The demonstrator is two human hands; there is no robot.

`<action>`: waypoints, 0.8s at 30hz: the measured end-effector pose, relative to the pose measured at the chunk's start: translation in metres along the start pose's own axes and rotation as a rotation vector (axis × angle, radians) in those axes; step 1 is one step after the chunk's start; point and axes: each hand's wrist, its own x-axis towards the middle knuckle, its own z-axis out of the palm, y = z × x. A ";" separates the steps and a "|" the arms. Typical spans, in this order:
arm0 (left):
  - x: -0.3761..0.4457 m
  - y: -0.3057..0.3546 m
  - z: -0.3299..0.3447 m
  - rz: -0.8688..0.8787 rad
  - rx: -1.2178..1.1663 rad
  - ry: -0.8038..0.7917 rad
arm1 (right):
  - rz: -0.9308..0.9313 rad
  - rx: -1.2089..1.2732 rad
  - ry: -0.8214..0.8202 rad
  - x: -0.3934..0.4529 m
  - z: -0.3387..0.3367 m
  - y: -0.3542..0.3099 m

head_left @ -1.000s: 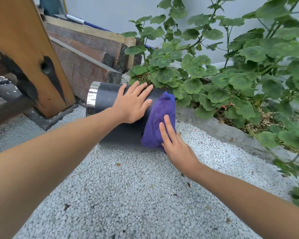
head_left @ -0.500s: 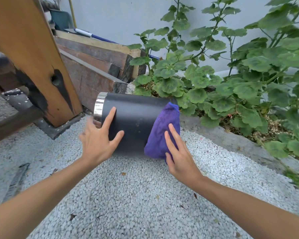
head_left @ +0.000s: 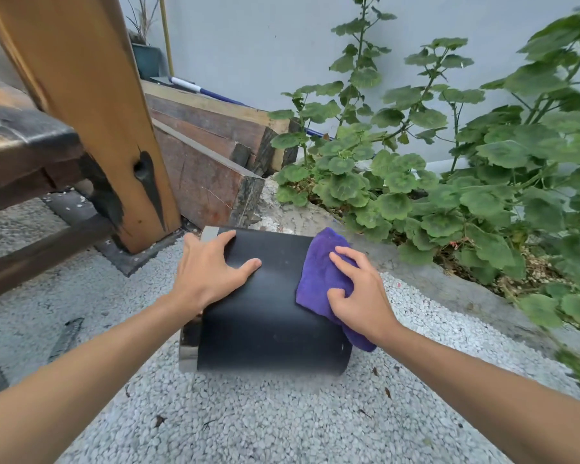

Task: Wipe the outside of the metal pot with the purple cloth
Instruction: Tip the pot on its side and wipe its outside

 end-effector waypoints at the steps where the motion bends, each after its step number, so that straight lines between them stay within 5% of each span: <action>1: -0.001 0.000 -0.005 -0.017 0.040 -0.040 | 0.026 0.012 -0.012 -0.005 0.003 -0.003; 6: -0.016 -0.015 -0.009 -0.088 0.176 -0.207 | 0.081 -0.019 -0.092 -0.022 0.016 -0.015; 11: -0.036 -0.017 0.008 -0.099 0.390 -0.200 | 0.056 -0.167 -0.135 -0.024 0.019 -0.019; 14: -0.045 -0.010 0.015 0.044 0.471 -0.148 | 0.038 -0.241 -0.160 -0.027 0.021 -0.018; 18: -0.062 0.005 0.032 0.460 0.452 -0.163 | 0.052 -0.273 -0.180 -0.029 0.026 -0.015; 24: -0.066 0.008 0.046 0.482 0.450 -0.177 | -0.023 -0.257 -0.158 -0.045 0.031 -0.008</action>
